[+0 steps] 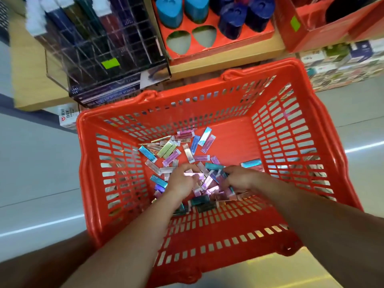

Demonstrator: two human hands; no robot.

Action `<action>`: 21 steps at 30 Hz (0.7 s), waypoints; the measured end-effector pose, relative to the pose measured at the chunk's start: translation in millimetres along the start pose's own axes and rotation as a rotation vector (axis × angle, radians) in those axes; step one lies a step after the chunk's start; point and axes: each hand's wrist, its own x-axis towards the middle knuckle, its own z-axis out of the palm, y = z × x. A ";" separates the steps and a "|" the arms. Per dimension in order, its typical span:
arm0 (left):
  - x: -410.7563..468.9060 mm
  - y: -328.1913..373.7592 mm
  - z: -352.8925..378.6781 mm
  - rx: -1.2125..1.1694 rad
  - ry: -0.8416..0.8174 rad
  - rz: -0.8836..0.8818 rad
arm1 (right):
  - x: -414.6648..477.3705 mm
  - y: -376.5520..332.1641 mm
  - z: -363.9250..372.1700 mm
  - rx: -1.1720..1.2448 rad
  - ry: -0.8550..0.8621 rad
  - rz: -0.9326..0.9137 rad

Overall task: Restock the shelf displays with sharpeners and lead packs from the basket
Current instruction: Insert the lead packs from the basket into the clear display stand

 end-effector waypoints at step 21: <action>-158.3 179.9 -110.1 -0.281 -0.057 0.459 | -179.0 -125.5 -22.2 0.905 -0.043 -0.656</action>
